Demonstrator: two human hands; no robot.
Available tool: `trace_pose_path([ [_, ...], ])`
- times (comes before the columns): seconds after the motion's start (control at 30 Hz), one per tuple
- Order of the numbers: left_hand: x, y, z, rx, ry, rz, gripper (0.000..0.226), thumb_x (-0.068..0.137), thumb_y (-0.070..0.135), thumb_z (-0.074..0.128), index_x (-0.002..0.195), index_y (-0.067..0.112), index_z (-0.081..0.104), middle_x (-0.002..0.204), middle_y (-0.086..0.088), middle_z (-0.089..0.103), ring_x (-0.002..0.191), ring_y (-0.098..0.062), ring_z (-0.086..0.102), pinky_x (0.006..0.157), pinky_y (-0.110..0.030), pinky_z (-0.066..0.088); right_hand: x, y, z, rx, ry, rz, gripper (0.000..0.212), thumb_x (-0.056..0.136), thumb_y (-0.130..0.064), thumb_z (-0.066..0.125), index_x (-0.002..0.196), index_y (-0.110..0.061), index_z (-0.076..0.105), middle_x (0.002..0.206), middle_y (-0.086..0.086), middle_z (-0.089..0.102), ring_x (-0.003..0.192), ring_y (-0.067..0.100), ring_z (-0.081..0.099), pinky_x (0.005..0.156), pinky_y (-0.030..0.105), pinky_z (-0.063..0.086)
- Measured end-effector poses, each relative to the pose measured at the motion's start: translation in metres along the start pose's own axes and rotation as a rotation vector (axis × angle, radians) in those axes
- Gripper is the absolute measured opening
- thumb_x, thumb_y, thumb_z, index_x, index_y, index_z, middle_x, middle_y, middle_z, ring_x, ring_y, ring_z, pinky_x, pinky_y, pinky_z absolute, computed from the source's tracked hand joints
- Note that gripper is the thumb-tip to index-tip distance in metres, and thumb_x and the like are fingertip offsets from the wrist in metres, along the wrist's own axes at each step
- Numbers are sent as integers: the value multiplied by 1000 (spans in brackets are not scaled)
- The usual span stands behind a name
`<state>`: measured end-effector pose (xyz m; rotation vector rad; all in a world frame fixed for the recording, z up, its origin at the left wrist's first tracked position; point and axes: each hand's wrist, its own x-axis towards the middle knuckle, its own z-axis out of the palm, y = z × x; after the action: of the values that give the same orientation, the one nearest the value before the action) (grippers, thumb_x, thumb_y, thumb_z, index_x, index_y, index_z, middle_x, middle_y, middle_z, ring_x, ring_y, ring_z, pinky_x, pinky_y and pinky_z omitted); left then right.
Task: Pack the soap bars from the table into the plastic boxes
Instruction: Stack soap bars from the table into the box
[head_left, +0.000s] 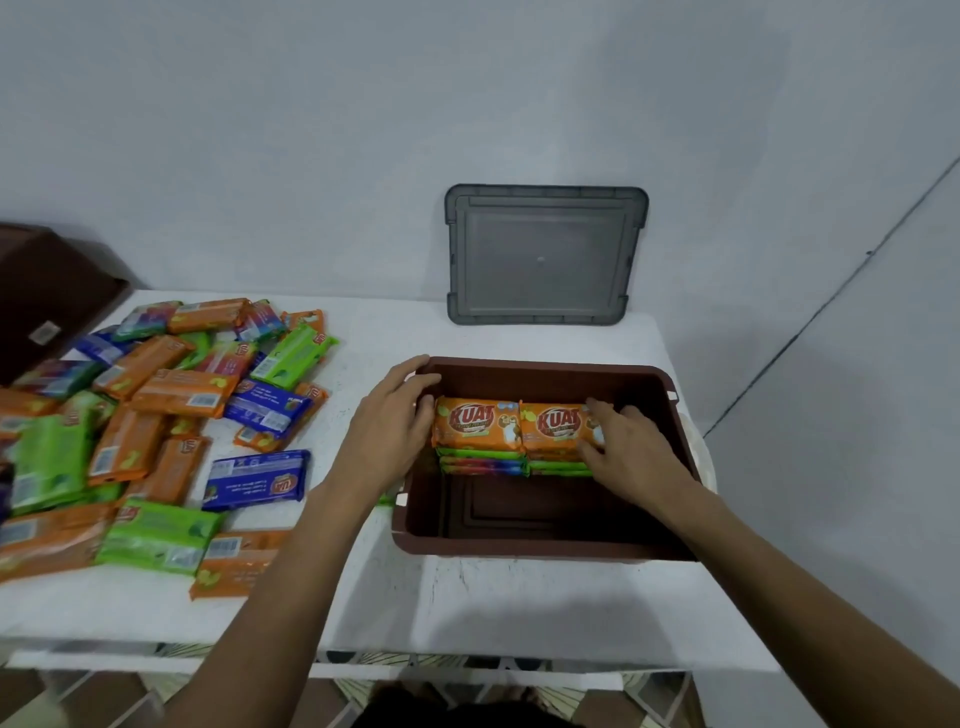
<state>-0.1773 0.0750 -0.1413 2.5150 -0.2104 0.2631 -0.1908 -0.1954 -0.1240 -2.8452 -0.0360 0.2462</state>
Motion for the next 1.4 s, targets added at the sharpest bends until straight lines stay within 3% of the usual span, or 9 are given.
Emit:
trace_pose_path([
  [0.17,-12,-10,-8,-16,-93,52,47,102,37,33,146,22,38,156,8,28,139,-10,32,112,-33,32,-14,-38,-2,-46,53,-35,59,95,-43,50,147,-23,33,140,13,41,126,32,40,100,42,42],
  [0.27,-29,-26,-23,-32,-156,69,52,99,42,28,147,25,35,153,6,35,138,-9,34,112,-30,30,-16,-71,-6,26,34,-108,57,95,-40,51,147,-23,36,140,11,43,126,30,41,104,40,36],
  [0.4,-55,-62,-49,29,-175,40,44,98,38,39,139,24,47,142,4,48,130,-12,44,107,-31,35,-19,-114,-7,114,65,-241,54,94,-37,55,144,-24,42,139,6,44,125,28,42,105,37,35],
  [0.47,-67,-84,-62,60,-174,-2,40,98,32,49,137,24,50,140,5,49,129,-13,43,103,-25,33,-20,-136,-4,140,80,-304,52,93,-36,56,143,-24,44,136,2,44,123,25,42,104,34,36],
  [0.6,-81,-121,-84,154,-228,-87,46,95,31,55,140,26,46,145,6,43,133,-14,39,105,-29,33,-17,-179,9,128,75,-476,50,95,-34,55,142,-21,45,130,1,47,117,21,42,101,30,37],
  [0.7,-84,-144,-93,219,-284,-107,54,92,36,57,143,28,41,149,5,38,133,-16,37,106,-35,33,-3,-203,21,21,-32,-566,56,94,-35,55,145,-21,39,135,6,47,120,25,46,102,41,41],
  [0.97,-78,-174,-93,298,-408,-85,70,87,51,58,147,30,30,154,6,28,138,-19,25,112,-40,25,50,-246,49,-545,-468,-502,104,70,-57,77,152,-29,17,143,13,39,126,32,44,94,42,45],
  [1.2,-70,-186,-88,283,-369,-54,73,80,56,65,142,29,37,145,4,35,131,-19,36,108,-40,31,62,-256,68,-705,-593,-455,115,55,-61,84,145,-23,24,129,12,52,110,29,57,74,35,44],
  [1.4,-67,-187,-86,327,-399,-89,77,79,54,67,144,33,32,143,2,32,128,-20,40,108,-41,31,62,-251,79,-689,-516,-489,106,57,-50,88,141,-23,28,128,13,46,112,27,51,81,38,50],
])
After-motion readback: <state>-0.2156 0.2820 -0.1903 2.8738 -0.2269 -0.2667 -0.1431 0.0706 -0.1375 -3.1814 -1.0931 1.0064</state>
